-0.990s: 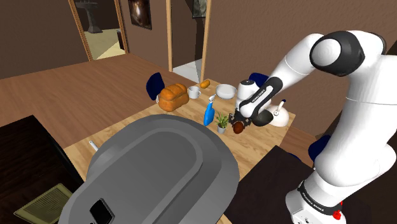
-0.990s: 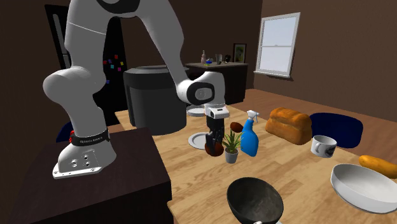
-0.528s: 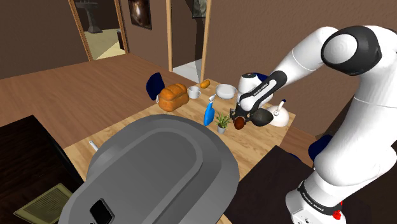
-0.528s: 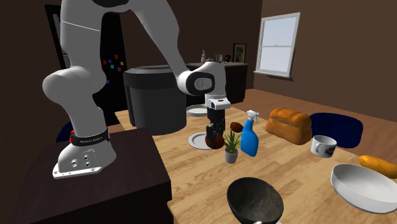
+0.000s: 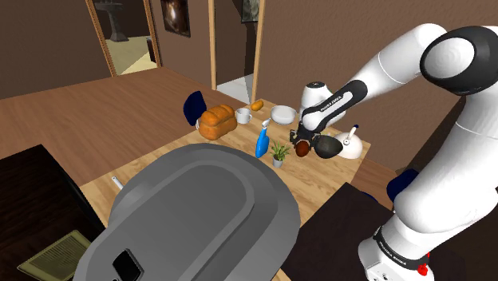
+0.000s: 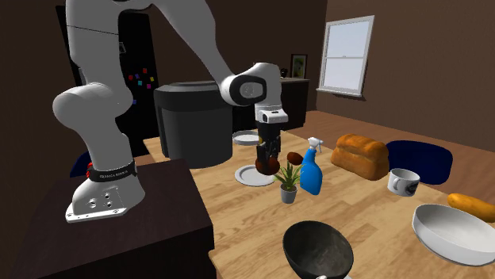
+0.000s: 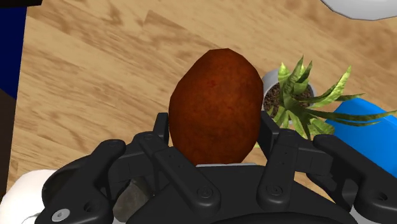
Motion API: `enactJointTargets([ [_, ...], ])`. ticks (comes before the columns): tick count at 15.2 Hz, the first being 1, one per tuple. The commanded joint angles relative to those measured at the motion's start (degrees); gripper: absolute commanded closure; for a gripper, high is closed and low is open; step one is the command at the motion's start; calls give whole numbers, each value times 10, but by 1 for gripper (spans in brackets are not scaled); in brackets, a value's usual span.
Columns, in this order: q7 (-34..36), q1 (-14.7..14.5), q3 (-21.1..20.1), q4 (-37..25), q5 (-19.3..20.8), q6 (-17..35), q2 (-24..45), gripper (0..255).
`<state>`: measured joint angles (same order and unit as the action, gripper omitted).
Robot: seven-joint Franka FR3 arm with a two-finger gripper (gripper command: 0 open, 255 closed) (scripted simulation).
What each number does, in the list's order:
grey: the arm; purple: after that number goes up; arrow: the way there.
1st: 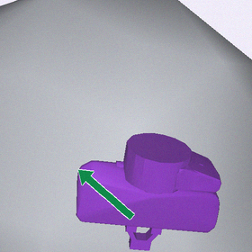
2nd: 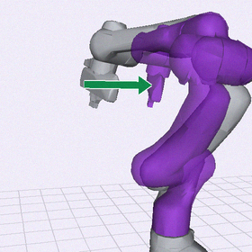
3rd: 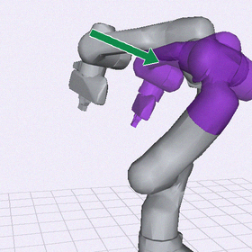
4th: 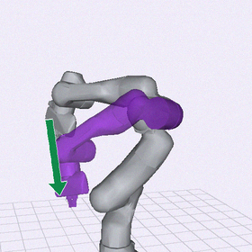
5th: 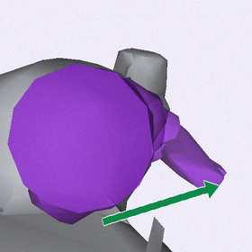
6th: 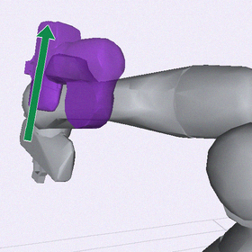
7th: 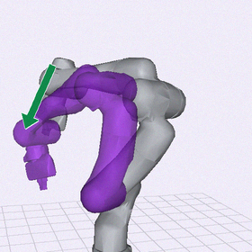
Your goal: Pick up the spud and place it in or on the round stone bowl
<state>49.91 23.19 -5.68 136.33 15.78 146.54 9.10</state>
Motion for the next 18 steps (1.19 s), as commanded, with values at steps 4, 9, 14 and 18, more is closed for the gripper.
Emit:
enactJointTargets([
  [4,-41,19,9,-18,-13,-19,-7,255],
  [9,-117,60,33,-65,-25,-24,26,255],
  [14,-190,100,51,-128,-40,-36,68,255],
  [18,-245,133,61,-191,-54,-52,108,255],
])
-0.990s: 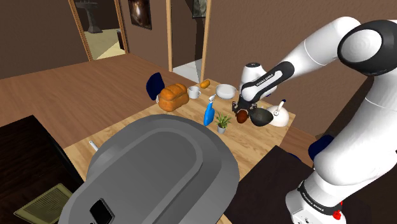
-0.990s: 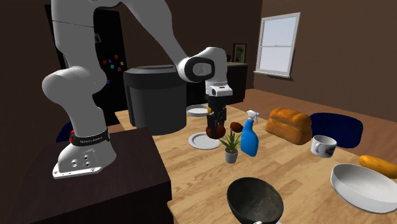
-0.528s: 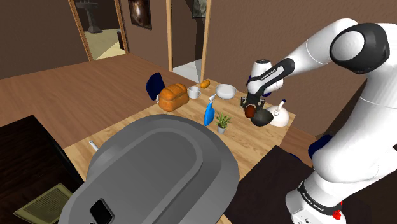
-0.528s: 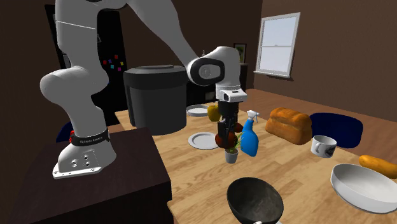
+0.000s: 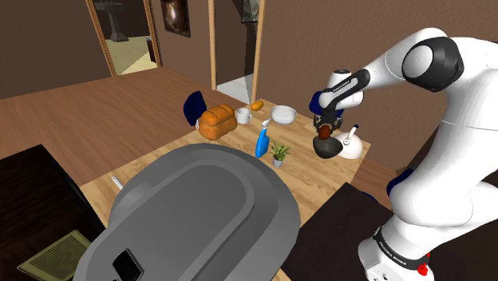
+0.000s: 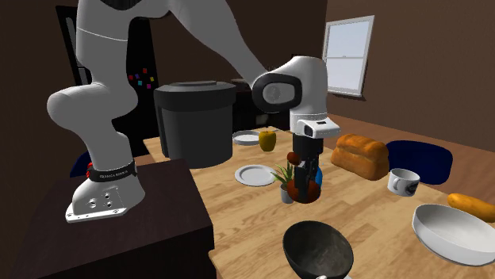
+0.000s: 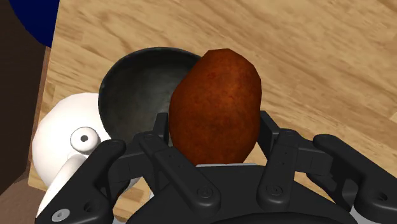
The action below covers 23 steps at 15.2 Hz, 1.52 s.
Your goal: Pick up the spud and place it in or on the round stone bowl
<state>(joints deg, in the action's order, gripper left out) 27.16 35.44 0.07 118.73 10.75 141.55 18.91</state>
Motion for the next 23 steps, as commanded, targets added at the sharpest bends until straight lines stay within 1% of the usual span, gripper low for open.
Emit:
enactJointTargets([
  [1,-30,18,5,-32,-7,-8,21,255],
  [5,-80,51,10,-110,-21,-32,69,255],
  [19,-66,48,16,-108,-12,47,147,255],
  [23,-66,48,16,-108,-12,47,147,255],
])
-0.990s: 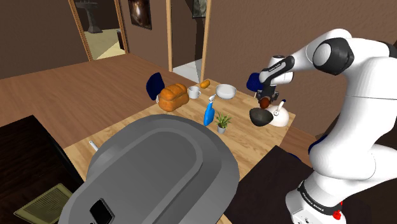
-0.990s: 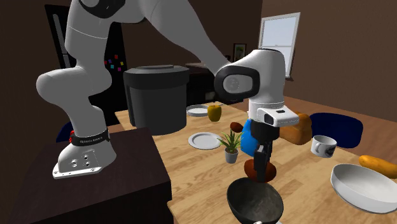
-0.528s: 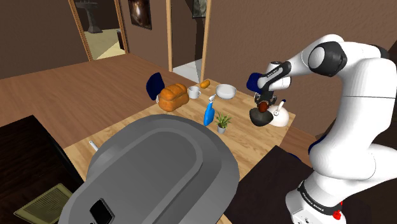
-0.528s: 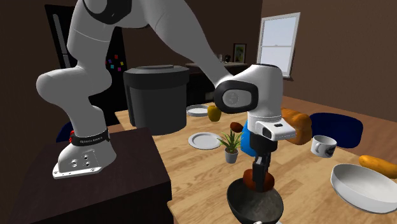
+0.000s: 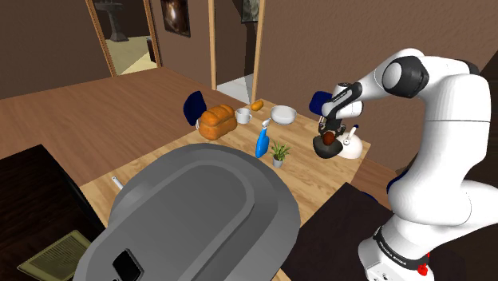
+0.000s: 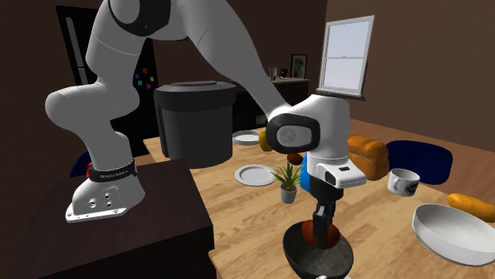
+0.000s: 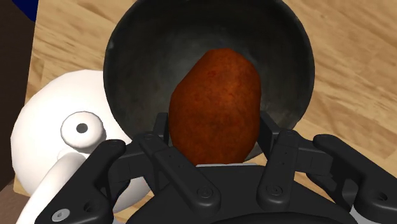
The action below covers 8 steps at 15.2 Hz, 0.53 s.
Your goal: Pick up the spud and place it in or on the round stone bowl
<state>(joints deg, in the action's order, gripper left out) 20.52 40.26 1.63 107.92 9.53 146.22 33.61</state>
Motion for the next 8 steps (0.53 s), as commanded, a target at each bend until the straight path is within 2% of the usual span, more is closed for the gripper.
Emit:
enactJointTargets([
  [1,0,0,0,0,0,0,0,255],
  [4,0,0,0,0,0,0,0,255],
  [5,0,0,0,0,0,0,0,0],
  [8,0,0,0,0,0,0,0,0],
])
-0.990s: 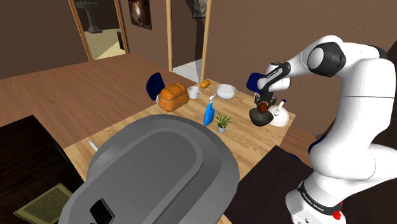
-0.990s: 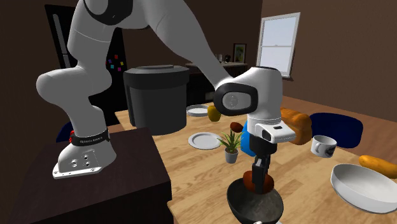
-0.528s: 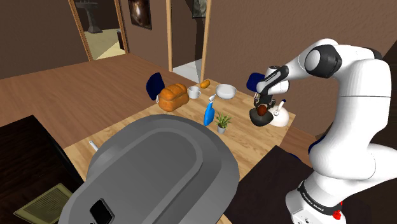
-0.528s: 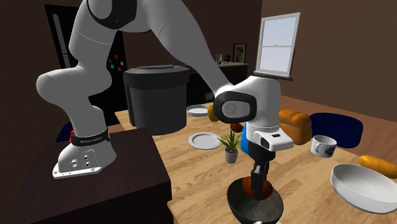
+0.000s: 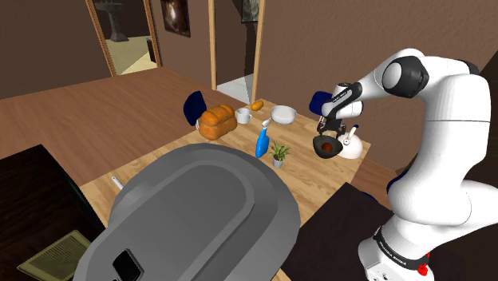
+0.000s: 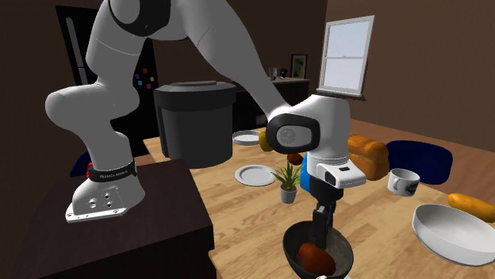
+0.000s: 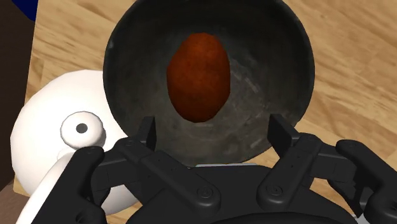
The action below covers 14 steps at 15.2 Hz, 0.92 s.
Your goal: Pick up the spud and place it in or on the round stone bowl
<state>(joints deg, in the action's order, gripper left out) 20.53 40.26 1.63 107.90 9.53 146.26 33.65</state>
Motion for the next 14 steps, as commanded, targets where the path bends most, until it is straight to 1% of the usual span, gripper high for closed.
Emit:
enactJointTargets([
  [1,0,0,0,0,0,0,0,0],
  [2,0,0,0,0,0,0,0,0],
  [6,-3,-3,-4,13,-4,-47,-59,0],
  [14,-3,-3,-4,13,-4,-47,-59,0],
])
